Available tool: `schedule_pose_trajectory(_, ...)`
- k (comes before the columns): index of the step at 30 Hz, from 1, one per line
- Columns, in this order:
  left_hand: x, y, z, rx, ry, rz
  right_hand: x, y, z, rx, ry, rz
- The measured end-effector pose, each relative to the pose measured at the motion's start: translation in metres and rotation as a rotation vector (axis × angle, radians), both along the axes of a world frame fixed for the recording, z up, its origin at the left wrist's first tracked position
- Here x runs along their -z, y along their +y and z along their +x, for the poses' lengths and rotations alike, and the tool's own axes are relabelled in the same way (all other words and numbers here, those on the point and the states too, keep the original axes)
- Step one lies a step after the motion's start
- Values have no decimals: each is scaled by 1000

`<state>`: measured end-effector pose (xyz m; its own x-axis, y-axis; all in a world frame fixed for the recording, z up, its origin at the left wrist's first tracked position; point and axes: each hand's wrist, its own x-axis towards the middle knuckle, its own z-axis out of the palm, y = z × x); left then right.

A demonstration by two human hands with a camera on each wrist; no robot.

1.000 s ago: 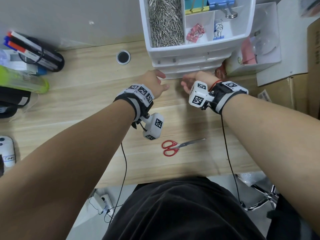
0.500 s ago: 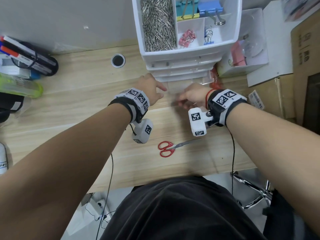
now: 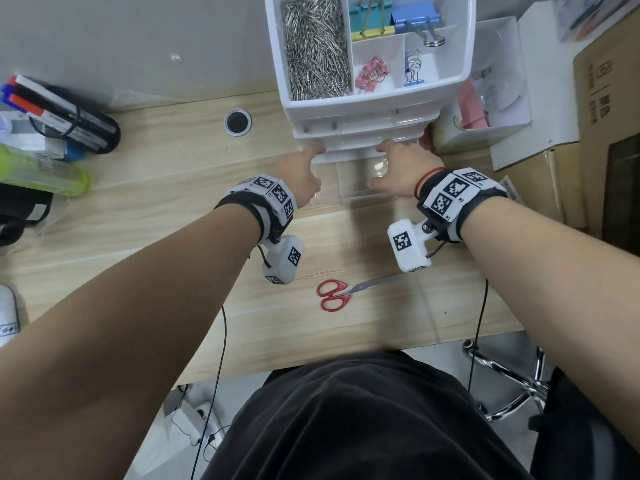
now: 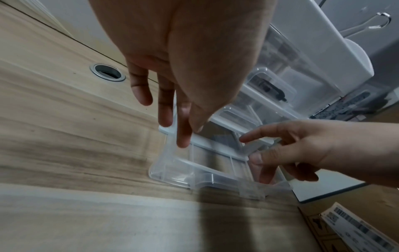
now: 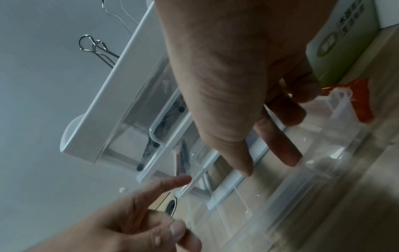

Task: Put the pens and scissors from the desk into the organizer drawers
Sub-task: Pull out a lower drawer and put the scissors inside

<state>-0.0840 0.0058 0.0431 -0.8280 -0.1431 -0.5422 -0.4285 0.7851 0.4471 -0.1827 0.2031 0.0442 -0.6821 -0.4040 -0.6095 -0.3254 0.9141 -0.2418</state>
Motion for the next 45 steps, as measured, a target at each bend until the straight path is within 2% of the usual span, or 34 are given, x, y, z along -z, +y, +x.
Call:
schedule_pose_trajectory(5, 6, 2, 7, -20, -88, 68, -2, 2, -2, 18, -142, 92)
schedule_pose_trajectory(9, 6, 3, 13, 53, -56, 55, 3, 5, 2, -56, -119, 174)
schedule_pose_trajectory(13, 7, 5, 15, 9, -109, 64, 6, 6, 3, -15, -73, 187)
schedule_pose_trajectory(18, 7, 2, 21, 39, -94, 67, 5, 5, 9, -69, -47, 219)
schedule_pose_trajectory(21, 8, 3, 25, 60, -82, 78, -4, 0, 16, -102, -39, 161)
schedule_pose_trajectory(25, 6, 4, 32, -51, 41, 65, -21, -20, 55, -206, -162, -27)
schedule_pose_trajectory(27, 6, 4, 39, -73, 21, 34, -16, -27, 86, -304, -244, -18)
schedule_pose_trajectory(30, 11, 2, 53, -30, -82, 19, 10, -28, 125, -406, -272, 74)
schedule_pose_trajectory(36, 31, -2, 86, -54, -196, 21, 46, -26, 161, -514, -195, 141)
schedule_pose_trajectory(42, 38, -3, 99, -92, -235, 43, 45, -33, 154, -598, -129, 127)
schedule_pose_trajectory(45, 36, -2, 96, -110, -224, 45, 47, -33, 149, -596, -77, 53)
